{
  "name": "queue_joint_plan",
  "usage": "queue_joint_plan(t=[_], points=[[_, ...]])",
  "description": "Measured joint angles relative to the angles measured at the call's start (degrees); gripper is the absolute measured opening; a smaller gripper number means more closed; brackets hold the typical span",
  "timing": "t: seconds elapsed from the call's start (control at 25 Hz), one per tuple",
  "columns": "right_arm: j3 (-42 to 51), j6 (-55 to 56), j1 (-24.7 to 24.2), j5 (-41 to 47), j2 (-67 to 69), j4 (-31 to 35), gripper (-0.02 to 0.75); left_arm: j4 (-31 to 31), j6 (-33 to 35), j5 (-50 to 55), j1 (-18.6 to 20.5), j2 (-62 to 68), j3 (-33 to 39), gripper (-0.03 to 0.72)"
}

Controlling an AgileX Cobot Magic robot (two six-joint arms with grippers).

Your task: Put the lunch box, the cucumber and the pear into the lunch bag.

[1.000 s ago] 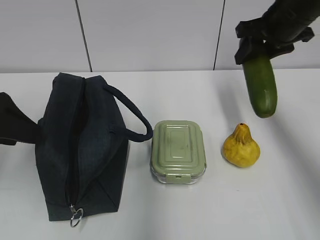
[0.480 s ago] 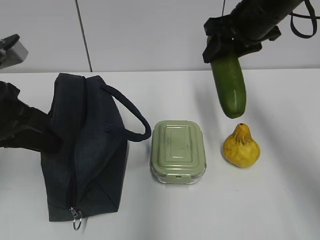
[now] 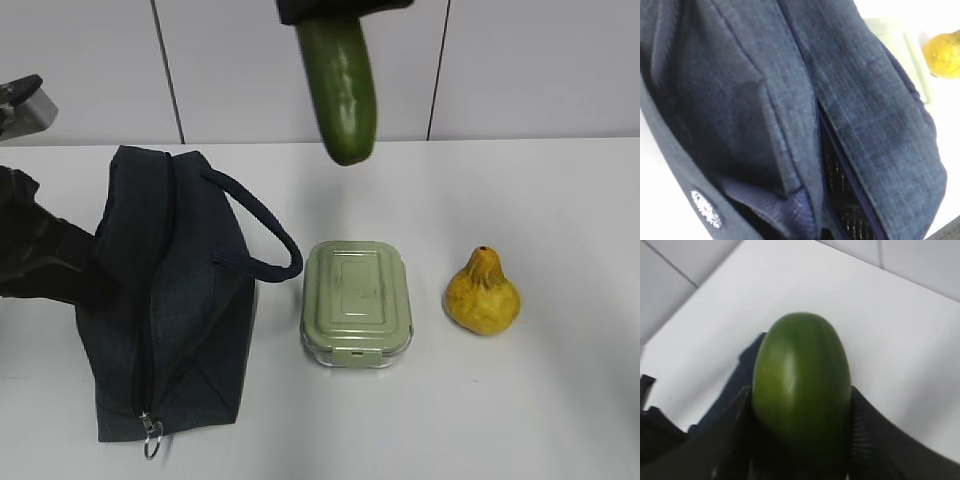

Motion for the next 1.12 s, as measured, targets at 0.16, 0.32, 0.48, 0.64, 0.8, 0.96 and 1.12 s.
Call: queue_joint_plan(t=[0.16, 0.32, 0.48, 0.64, 0.8, 0.96, 1.12], points=[[-0.4, -10.3, 3.5, -2.0, 0.0, 9.4, 0.355, 0.6, -0.2, 0.2, 0.0, -1.6, 0.0, 0.003], [-0.4, -19.7, 5.9, -4.1, 0.4, 17.8, 0.355, 2.0, -1.2, 0.5, 0.0, -2.5, 0.0, 0.003], [-0.4, -29.1, 6.3, -4.1, 2.0, 28.4, 0.355, 5.6, -3.4, 0.6, 0.0, -2.6, 0.0, 0.003], [-0.4, -35.5, 6.4, -4.1, 5.1, 35.3, 0.355, 6.6, -3.8, 0.7, 0.4, -2.6, 0.0, 0.003], [-0.4, -39.8, 6.5, -3.5, 8.5, 39.9, 0.355, 7.0, -3.9, 0.7, 1.6, -2.6, 0.0, 0.003], [-0.4, -44.8, 7.3, -3.3, 11.1, 41.6, 0.355, 7.1, -3.9, 0.7, 1.7, -2.6, 0.0, 0.002], [-0.3, -49.5, 8.5, -3.3, 12.8, 43.1, 0.356, 7.1, -3.9, 0.7, 1.7, -2.6, 0.0, 0.002]])
